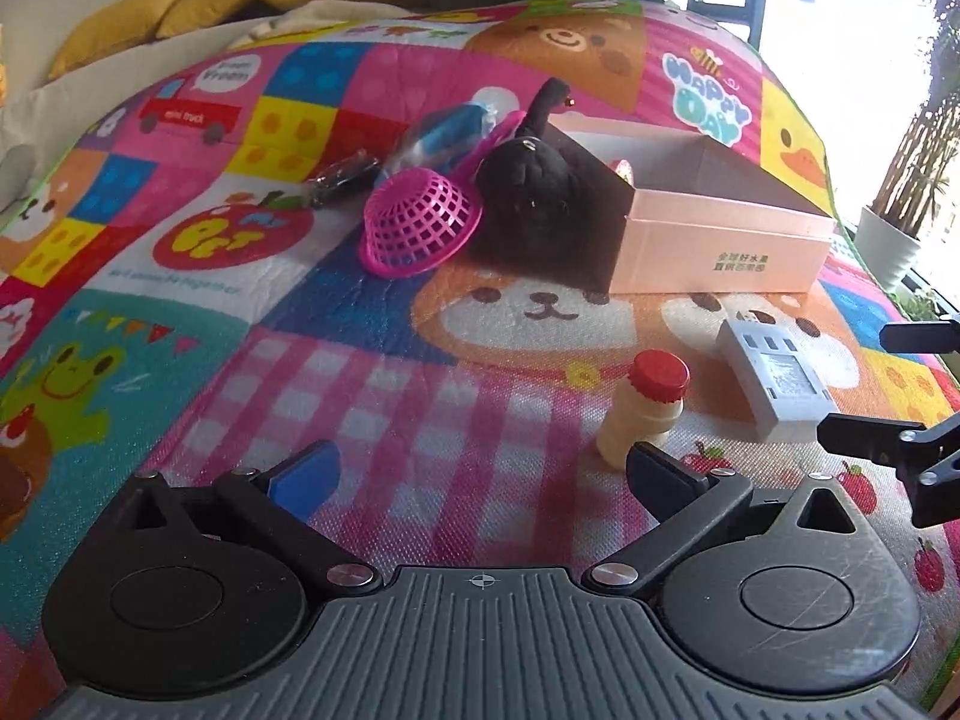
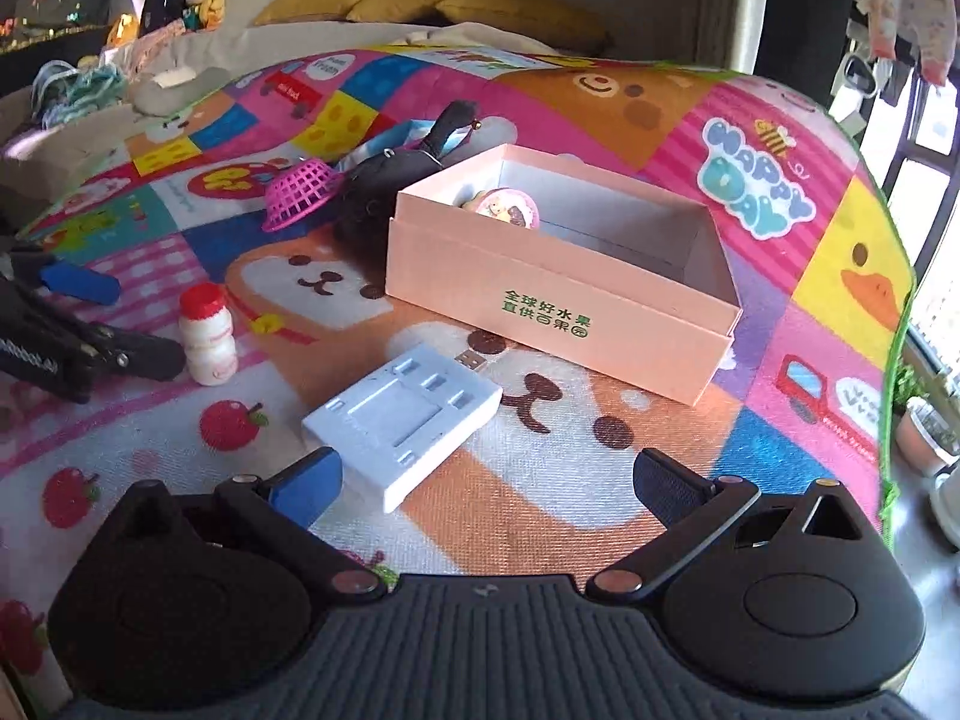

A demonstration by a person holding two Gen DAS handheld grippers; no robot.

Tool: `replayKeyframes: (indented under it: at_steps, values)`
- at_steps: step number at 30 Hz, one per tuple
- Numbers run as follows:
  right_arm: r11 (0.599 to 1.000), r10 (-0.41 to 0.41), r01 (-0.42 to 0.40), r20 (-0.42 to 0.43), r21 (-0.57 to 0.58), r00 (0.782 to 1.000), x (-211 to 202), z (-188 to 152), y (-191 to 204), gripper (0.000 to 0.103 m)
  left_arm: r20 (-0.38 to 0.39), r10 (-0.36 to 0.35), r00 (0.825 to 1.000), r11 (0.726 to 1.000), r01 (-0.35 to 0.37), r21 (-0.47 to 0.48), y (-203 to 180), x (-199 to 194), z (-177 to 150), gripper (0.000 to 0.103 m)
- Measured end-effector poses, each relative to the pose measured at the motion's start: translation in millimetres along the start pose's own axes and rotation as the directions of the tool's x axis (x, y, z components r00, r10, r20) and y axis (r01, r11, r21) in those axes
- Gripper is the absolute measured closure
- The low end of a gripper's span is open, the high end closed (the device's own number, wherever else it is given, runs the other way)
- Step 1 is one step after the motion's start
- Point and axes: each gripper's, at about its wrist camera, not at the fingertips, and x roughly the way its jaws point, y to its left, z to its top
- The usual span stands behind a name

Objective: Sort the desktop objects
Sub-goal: 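Grasp the white tray with the right gripper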

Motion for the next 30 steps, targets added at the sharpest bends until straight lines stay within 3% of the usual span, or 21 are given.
replayKeyframes:
  at_steps: [4, 8, 10, 11, 12, 15, 21, 22, 24, 25, 27, 30]
  values:
    - [0.998, 0.047, -0.048, 0.015, 0.051, 0.999, 3.4, 6.6, 5.2, 0.000, -0.001, 0.003, 1.000, 1.000, -0.003, 0.002, -0.6, 0.2, -0.4, 0.000]
    - [0.991, 0.051, -0.051, 0.003, 0.126, 0.999, 27.8, 25.4, 12.9, 0.013, 0.000, 0.003, 1.000, 1.000, -0.003, 0.001, -0.9, 0.0, -0.3, 0.000]
    - [0.982, 0.076, -0.067, -0.048, 0.175, 0.996, 43.2, 30.9, 9.5, 0.020, 0.000, 0.000, 1.000, 1.000, 0.000, 0.000, -1.0, 0.0, -0.1, 0.000]
    - [0.978, 0.094, -0.078, -0.076, 0.194, 0.993, 49.1, 30.8, 7.5, 0.031, 0.003, -0.006, 1.000, 1.000, 0.006, -0.002, -0.7, -0.5, 0.0, 0.000]
    - [0.981, 0.082, -0.067, -0.072, 0.183, 0.994, 48.1, 29.7, 7.6, 0.042, 0.006, -0.017, 1.000, 1.000, 0.017, -0.004, -0.4, -1.2, 0.0, 0.000]
    - [0.986, 0.102, -0.090, -0.078, 0.141, 0.992, 34.4, 22.0, 3.0, 0.055, 0.014, -0.051, 0.999, 0.998, 0.051, 0.025, -6.0, -3.6, 0.6, 0.000]
    - [0.993, 0.005, 0.006, -0.085, 0.121, 0.996, 6.5, -5.5, -19.1, 0.055, 0.044, -0.138, 0.989, 0.980, 0.130, 0.150, -41.1, -5.5, 2.9, 0.003]
    - [0.992, -0.002, 0.013, -0.086, 0.129, 0.996, 3.4, -8.4, -22.4, 0.055, 0.048, -0.143, 0.989, 0.975, 0.132, 0.178, -48.2, -4.7, 3.0, 0.005]
    - [0.991, -0.013, 0.025, -0.084, 0.134, 0.996, -1.4, -13.8, -26.8, 0.055, 0.045, -0.142, 0.989, 0.968, 0.129, 0.214, -57.4, -0.9, 3.5, 0.022]
    - [0.991, -0.022, 0.032, -0.080, 0.127, 0.997, -3.3, -15.9, -26.7, 0.054, 0.042, -0.137, 0.990, 0.968, 0.125, 0.217, -59.6, 1.5, 3.6, 0.022]
    - [0.994, -0.041, 0.048, -0.072, 0.096, 0.997, -6.2, -19.6, -25.3, 0.041, 0.037, -0.120, 0.992, 0.973, 0.110, 0.204, -59.6, 5.0, 3.4, 0.005]
    - [0.993, -0.116, 0.117, -0.046, 0.016, 0.992, -10.1, -24.1, -24.3, 0.035, 0.038, -0.107, 0.994, 0.982, 0.099, 0.163, -52.9, 5.6, 4.5, 0.003]
